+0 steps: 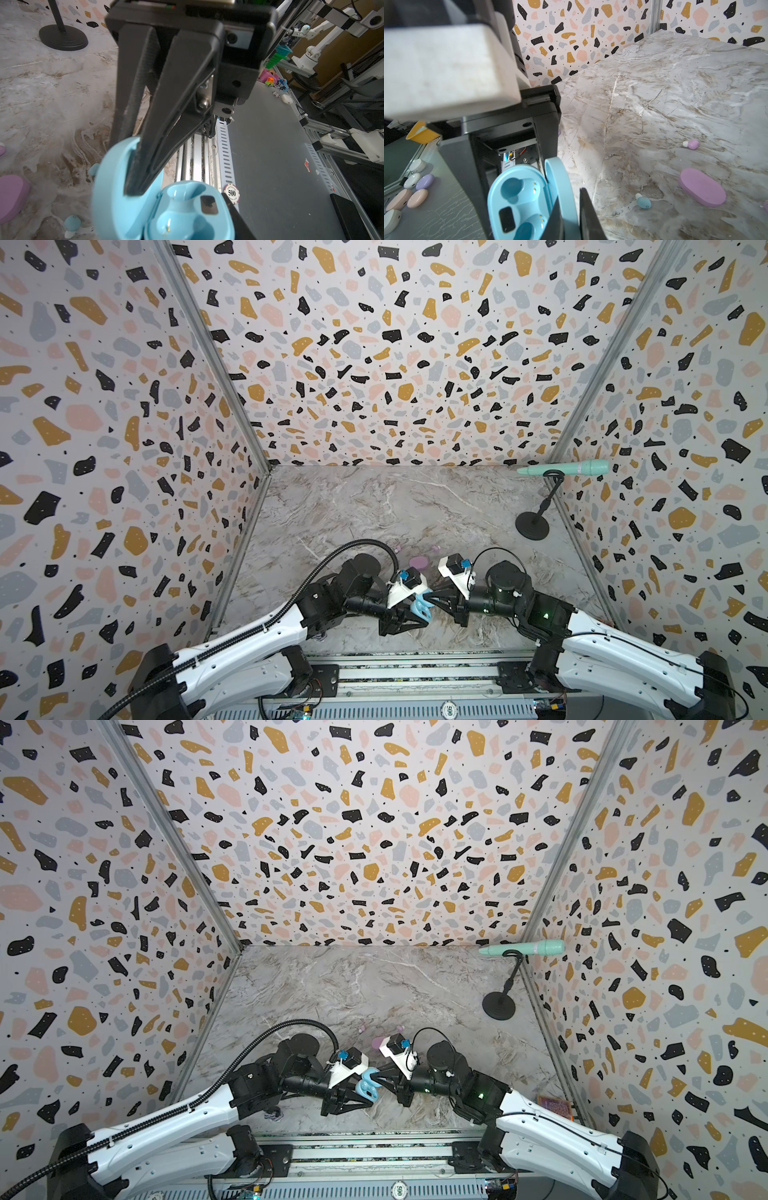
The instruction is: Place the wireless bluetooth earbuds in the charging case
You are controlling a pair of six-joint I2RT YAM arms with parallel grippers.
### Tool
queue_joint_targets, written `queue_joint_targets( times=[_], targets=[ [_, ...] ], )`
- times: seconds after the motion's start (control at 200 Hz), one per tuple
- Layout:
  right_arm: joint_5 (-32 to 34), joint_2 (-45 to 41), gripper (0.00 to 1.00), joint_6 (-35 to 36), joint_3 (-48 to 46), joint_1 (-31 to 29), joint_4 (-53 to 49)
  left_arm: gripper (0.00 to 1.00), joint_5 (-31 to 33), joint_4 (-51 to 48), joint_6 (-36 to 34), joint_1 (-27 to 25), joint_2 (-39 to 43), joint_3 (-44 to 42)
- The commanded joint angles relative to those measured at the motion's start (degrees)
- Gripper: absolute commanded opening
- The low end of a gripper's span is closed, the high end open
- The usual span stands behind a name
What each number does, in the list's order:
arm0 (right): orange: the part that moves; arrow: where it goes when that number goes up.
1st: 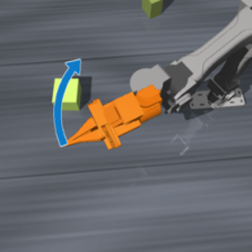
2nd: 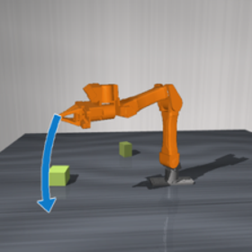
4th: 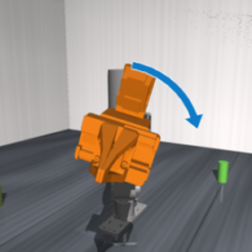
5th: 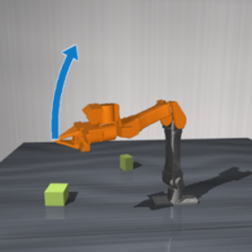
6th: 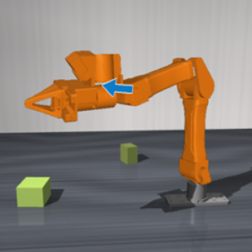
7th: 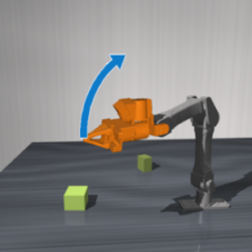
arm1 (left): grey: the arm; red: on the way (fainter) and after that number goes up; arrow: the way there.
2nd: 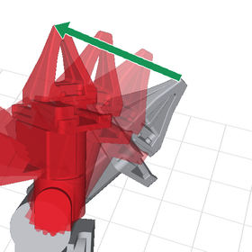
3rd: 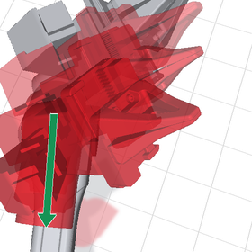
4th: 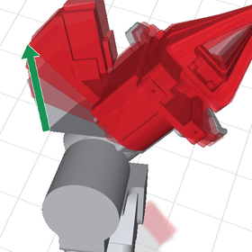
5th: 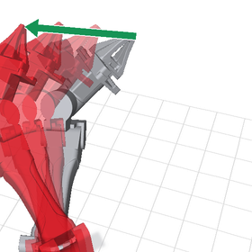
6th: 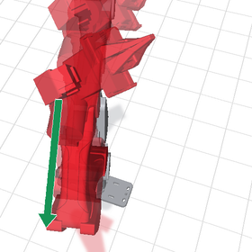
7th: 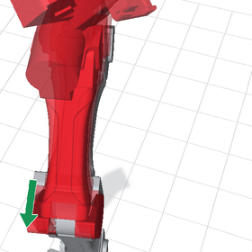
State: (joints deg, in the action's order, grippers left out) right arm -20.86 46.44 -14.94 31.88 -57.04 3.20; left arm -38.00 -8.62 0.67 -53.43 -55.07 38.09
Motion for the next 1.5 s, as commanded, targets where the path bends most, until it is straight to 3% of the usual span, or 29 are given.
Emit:
queue_joint_targets(
  times=[0.0, 0.055, 0.065, 0.095, 0.18, 0.24, 0.385, 0.47, 0.516, 0.631, 0.861, 1.026, 1.216, 1.497],
  targets=[
    [1.35, -1.36, 0.00, -1.91, 2.67, -0.40, 0.73, 0.57, 2.01, 2.99, -0.39, -0.19, -0.47, 0.80],
    [2.33, -1.52, 0.00, -1.65, 2.99, -0.36, 0.42, 0.63, 1.98, 3.24, -0.40, -0.23, -0.23, 0.71],
    [2.52, -1.50, 0.00, -1.65, 3.05, -0.36, 0.43, 0.70, 1.97, 3.30, -0.38, -0.26, -0.11, 0.64],
    [3.21, -1.52, 0.00, -1.71, 3.27, -0.36, 0.40, 0.77, 1.96, 3.55, -0.36, -0.21, 0.19, 0.55],
    [4.69, -1.11, 0.00, -1.36, 4.43, -0.34, -0.24, 0.87, 2.23, 4.53, -0.39, -0.19, 1.31, -0.13],
    [6.30, -0.48, 0.00, -0.76, 5.71, -0.33, -0.80, 0.99, 2.68, 4.99, -0.28, -0.23, 2.34, -0.57],
    [12.48, 1.47, 0.00, 1.65, 8.29, -0.27, -1.92, 1.00, 5.86, 5.89, -0.14, -0.22, 5.43, -0.96],
    [18.58, 2.65, 0.00, 4.41, 9.24, -0.27, -1.87, 1.00, 13.27, 6.36, 1.59, -0.22, 8.23, 0.54],
    [22.11, 3.48, 0.00, 6.27, 9.73, -0.03, -2.05, 1.00, 17.96, 5.86, 1.15, -0.24, 10.63, 1.39],
    [23.64, 5.93, 0.00, 13.26, 10.85, 0.16, -1.59, 1.00, 34.10, 9.65, 2.48, -0.25, 19.52, -0.45],
    [24.71, 13.05, 0.00, 22.14, 14.03, 0.88, 0.18, 1.00, 81.17, 13.21, 10.19, -0.21, 29.90, -7.15],
    [24.42, 21.15, 0.00, 29.88, 17.83, 1.01, 0.00, 1.00, 98.04, 11.16, 11.49, 0.26, 28.51, -7.70],
    [22.85, 30.80, 0.00, 37.61, 22.39, 1.34, -1.28, 1.00, 103.17, 9.83, 10.75, 2.61, 27.33, -7.88],
    [23.36, 43.45, 0.00, 45.45, 27.69, 1.73, -2.52, 1.00, 100.48, 10.80, 10.61, 3.51, 29.04, -9.00]
  ],
)
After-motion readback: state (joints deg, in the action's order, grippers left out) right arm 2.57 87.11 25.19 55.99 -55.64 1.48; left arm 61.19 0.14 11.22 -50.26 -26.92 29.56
